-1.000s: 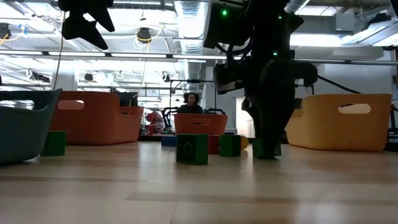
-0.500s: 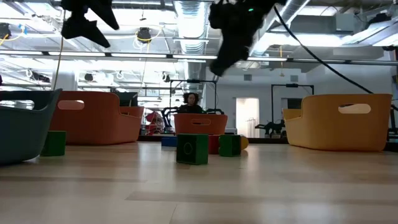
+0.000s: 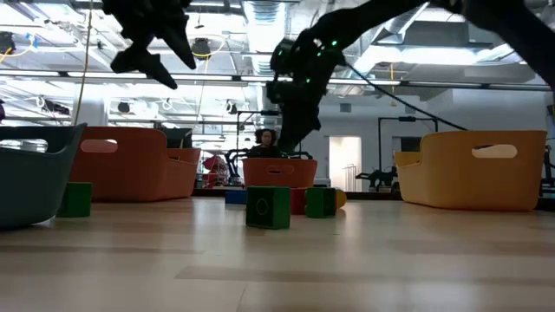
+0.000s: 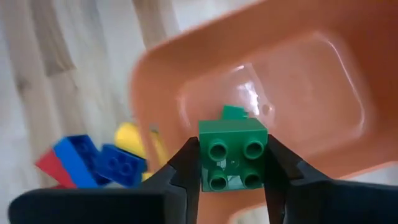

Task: Sort blocks
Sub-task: Put the green game piece into the right orange bin, then put the blue game piece into the blue bin

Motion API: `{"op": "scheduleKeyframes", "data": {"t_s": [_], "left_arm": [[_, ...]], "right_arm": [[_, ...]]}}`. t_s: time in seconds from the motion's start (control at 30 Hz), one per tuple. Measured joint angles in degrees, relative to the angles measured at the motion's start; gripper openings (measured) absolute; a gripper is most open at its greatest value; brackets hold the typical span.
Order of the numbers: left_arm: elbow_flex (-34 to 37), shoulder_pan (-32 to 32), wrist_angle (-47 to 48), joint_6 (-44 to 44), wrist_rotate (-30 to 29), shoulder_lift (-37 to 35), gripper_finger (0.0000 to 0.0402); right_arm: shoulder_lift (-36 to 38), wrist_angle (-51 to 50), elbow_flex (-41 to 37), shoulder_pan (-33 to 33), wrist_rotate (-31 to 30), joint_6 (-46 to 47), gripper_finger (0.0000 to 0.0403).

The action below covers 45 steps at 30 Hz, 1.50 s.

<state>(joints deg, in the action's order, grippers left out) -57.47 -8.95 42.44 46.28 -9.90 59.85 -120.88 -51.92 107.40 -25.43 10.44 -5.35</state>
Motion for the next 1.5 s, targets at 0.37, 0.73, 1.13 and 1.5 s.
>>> {"op": "scheduleKeyframes", "data": {"t_s": [0.37,0.73,1.13,1.5], "left_arm": [[0.0,-0.9,-0.62,-0.19,5.45,5.13,0.0252],[0.04,-0.79,-4.93,-6.47,10.67,7.58,0.0252],[0.0,1.9,-4.29,-10.03,12.58,9.57,0.0252],[0.0,7.35,-1.86,-7.12,12.36,9.44,0.0252]], "right_arm": [[-3.02,-1.49,2.93,-0.92,2.05,-2.31,0.0221],[4.9,-4.17,2.88,0.27,1.8,-1.95,0.0243],[15.9,3.53,0.26,10.1,1.48,-0.41,0.0244],[17.22,22.22,-20.01,21.04,4.72,4.32,0.0244]]}}
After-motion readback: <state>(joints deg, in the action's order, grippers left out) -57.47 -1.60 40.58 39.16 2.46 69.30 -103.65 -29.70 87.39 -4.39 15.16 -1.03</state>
